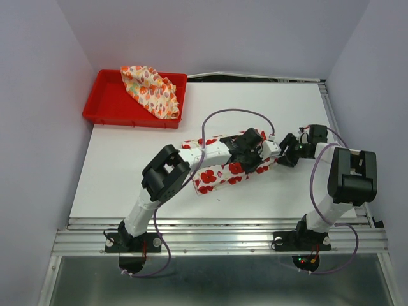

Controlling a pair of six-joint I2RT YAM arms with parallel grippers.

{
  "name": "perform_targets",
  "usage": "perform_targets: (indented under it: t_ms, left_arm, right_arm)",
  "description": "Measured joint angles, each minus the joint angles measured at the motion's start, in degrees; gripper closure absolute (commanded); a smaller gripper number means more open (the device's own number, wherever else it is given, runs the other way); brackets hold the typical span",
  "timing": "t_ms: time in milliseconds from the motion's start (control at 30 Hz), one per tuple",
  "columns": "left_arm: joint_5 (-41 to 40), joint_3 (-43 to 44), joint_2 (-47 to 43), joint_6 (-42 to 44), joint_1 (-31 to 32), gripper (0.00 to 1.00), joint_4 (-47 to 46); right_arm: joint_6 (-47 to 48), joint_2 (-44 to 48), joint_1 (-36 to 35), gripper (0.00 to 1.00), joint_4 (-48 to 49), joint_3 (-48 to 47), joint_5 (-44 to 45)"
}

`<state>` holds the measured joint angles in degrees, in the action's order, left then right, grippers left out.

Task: Fold and stack the skirts
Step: Fold the skirt

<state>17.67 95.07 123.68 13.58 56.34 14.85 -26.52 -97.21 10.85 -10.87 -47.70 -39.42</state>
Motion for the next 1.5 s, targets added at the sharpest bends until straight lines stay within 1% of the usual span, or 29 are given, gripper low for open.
perform_targets:
  t_ms: [200,433,600,700,733,800,833,967,1033,1067,1133,1167,1200,1267,1300,1433,1500]
  left_arm:
    - [1.2,-4.9,0.0,0.1,0.8,1.0,-1.9]
    - [1.7,-5.1,-0.3,0.0,1.2,1.0,-2.2]
    - [2.2,-5.2,-0.3,-0.1,1.2,1.0,-2.3]
    - [2.5,-5.6,-0.3,0.0,1.2,0.98,-2.9]
    - [2.6,-5.8,-0.3,0.0,1.2,0.98,-3.2]
    - [2.9,-6.4,-0.4,0.0,1.2,0.98,-4.2]
    - [3.1,-6.6,-0.5,0.0,1.2,0.98,-4.6]
    - [3.4,-7.0,-0.5,0.0,1.2,0.97,-5.4]
    - [3.4,-7.0,-0.5,0.0,1.2,0.96,-5.5]
    - [3.4,-7.0,-0.5,0.0,1.2,0.94,-5.6]
    - [3.4,-7.0,-0.5,0.0,1.2,0.87,-5.6]
    - [3.3,-7.0,-0.5,0.0,1.2,0.83,-5.6]
    - [3.3,-7.0,-0.6,-0.1,1.2,0.75,-5.6]
    - [3.4,-7.5,-1.1,-0.3,1.2,0.71,-5.4]
    - [3.7,-7.8,-1.6,-0.8,1.2,0.65,-5.0]
    - [5.7,-9.2,-5.8,-2.4,0.4,0.59,-2.4]
    - [7.0,-9.7,-10.2,-3.7,-1.0,0.57,-1.8]
  right_arm:
    - [0.0,0.0,0.0,0.4,0.6,0.6,0.0]
    - [0.9,0.1,0.0,0.41,-0.1,0.3,-0.3]
    - [1.4,2.7,0.0,0.43,-4.2,-3.6,-0.2]
    - [0.5,6.8,0.0,0.51,-3.9,-5.4,-1.2]
    - [0.1,8.0,0.0,0.57,-3.4,-5.6,-2.0]
    - [-0.5,9.6,-0.1,0.62,-2.3,-5.7,-3.5]
    - [-0.8,9.6,-0.1,0.67,-1.8,-5.7,-4.2]
    - [-2.0,6.4,-1.0,0.72,0.2,-3.7,-6.1]
    - [-2.0,4.3,-1.6,0.72,0.4,-1.7,-6.6]
    - [-1.8,2.8,-2.0,0.73,0.4,-0.7,-6.8]
    - [-1.2,0.1,-2.4,0.75,0.3,0.9,-6.9]
    - [-0.8,-0.7,-2.5,0.76,0.2,1.4,-6.9]
    - [-0.1,-1.9,-2.7,0.76,-0.4,1.8,-6.1]
    - [0.8,-3.2,-2.7,0.79,-0.8,1.9,-5.7]
    - [1.2,-3.7,-2.7,0.79,-0.8,1.8,-5.4]
    - [2.4,-5.4,-2.7,0.8,-2.0,0.2,-5.2]
    - [3.0,-5.6,-2.7,0.8,-2.6,-0.3,-4.8]
